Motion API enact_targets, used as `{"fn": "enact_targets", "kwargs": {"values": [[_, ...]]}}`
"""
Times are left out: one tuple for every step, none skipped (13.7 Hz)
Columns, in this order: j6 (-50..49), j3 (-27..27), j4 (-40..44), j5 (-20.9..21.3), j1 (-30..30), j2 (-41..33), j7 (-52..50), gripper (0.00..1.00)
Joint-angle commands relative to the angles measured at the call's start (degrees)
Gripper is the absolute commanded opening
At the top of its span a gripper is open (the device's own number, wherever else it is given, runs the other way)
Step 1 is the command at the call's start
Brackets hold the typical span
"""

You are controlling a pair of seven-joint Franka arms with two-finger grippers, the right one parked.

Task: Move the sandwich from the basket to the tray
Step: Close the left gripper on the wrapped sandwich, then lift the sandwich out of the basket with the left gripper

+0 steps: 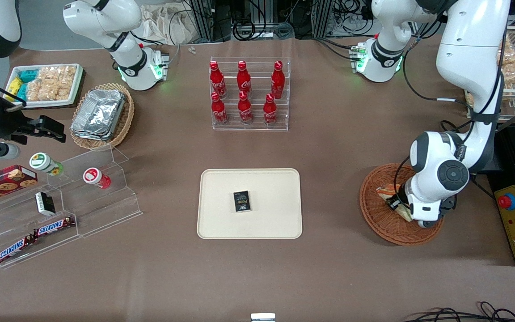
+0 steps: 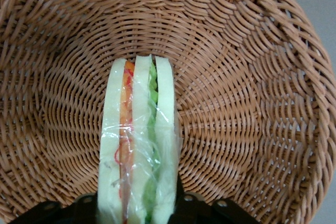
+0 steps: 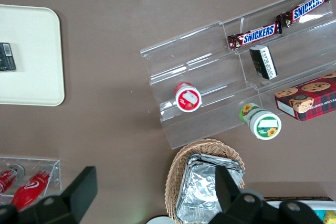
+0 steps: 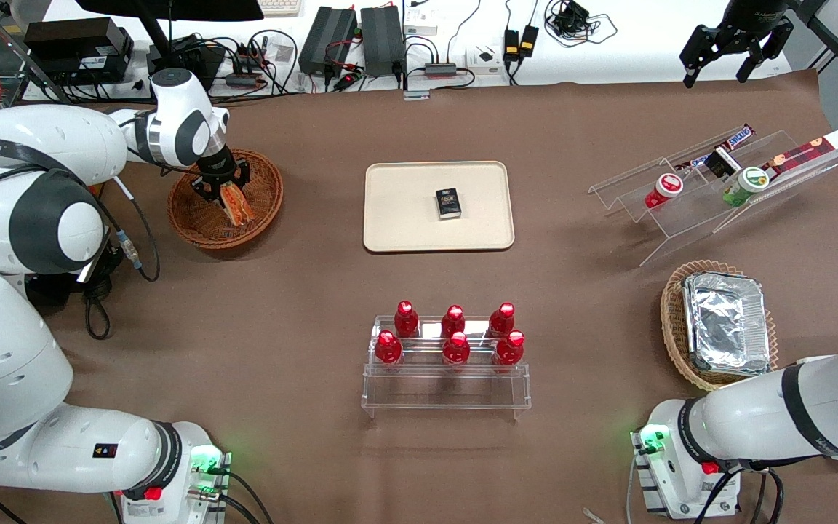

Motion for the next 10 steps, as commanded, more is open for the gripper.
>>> {"fn": "enact_targets", "kwargs": {"values": [[0.85,0.16,-0.52,1.15,-0.24,-0.27,-1.30,0.08],[0.85,0.16,-0.44,1.15,-0.24,-0.27,-1.21,0.03],[0.85,0.16,-0.35,1.15,-0.07,-0.36,-1.04,0.00],[0.67,0.16,-0.26,1.33,0.02,-0.54,-0.69,0.00],[0.23,0.16,0.00,1.33,0.11,-1.06,-0.69,0.00],[-0.55,0.16,0.26,1.33,0.11,-2.02,-0.60,0.00],[-2.04,0.08,0.96,1.33,0.11,-3.34,-0.34,0.00],[-4.49,0.08,2.01,1.24,0.20,-4.65,-0.25,0.00],[-7.13,-0.01,3.50,1.16,0.20,-5.80,0.54,0.00],[-9.85,-0.19,5.17,0.81,0.11,-6.85,1.76,0.00]]}}
